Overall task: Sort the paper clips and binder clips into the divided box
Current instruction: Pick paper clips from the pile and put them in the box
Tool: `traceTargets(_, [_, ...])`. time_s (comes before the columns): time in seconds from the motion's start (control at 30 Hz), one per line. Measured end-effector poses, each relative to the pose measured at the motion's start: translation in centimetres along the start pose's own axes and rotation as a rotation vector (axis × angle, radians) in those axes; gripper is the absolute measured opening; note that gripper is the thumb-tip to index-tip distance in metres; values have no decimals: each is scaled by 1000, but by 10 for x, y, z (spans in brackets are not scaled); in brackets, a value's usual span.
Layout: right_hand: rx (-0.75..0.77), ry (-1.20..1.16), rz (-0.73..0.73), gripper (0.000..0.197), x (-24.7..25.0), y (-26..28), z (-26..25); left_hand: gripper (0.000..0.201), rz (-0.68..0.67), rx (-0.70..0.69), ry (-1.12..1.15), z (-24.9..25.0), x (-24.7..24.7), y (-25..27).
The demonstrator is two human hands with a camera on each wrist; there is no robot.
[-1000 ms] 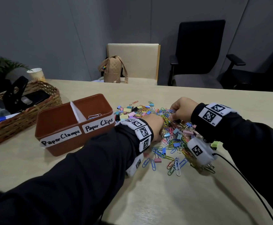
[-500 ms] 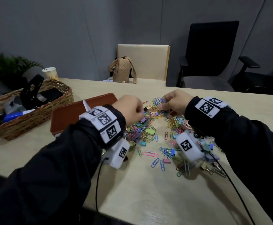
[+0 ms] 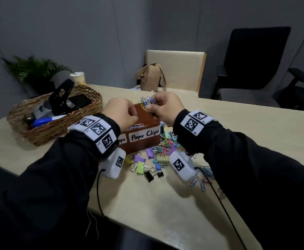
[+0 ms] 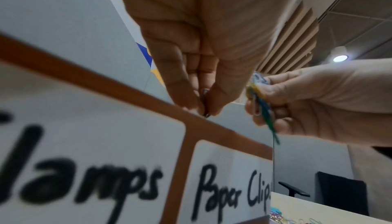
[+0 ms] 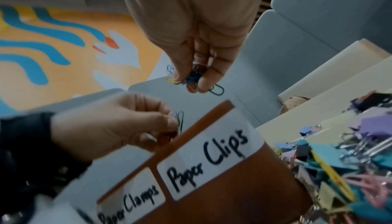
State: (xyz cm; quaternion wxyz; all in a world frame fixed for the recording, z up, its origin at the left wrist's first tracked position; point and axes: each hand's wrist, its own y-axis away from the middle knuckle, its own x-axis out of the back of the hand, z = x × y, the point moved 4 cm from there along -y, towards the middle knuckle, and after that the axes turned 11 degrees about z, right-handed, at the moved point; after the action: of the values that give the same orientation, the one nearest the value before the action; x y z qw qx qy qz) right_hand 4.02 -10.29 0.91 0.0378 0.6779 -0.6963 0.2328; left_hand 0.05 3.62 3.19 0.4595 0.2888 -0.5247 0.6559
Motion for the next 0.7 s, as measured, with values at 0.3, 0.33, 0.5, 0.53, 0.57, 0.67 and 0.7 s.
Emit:
traceTargets(0.3, [-13,16,37,17,15,0,13,14,-89,-40,-7,11,1,12])
traceTargets(0.33, [-14,37,72,14,26,0,16,15,-114,-45,24,17,-1,15])
traceTargets(0.5, [-81,585,-154,12,58,9,51,12,-227,-102,98,47,-24,27])
traceTargets(0.53, [-66,719,-221,12,61,13,55,11,-257,-122,103,52,-31,28])
traceTargets(0.57, [-29,819,-269,15,63,16,59,9,-294,-142,109,57,-38,28])
traceTargets(0.67, [37,911,-348,19,64,23,64,9,-415,-181,59,70,-62,32])
traceTargets(0.7, [46,912,-358,16,63,24,67,11,-447,-187,32,73,-70,33])
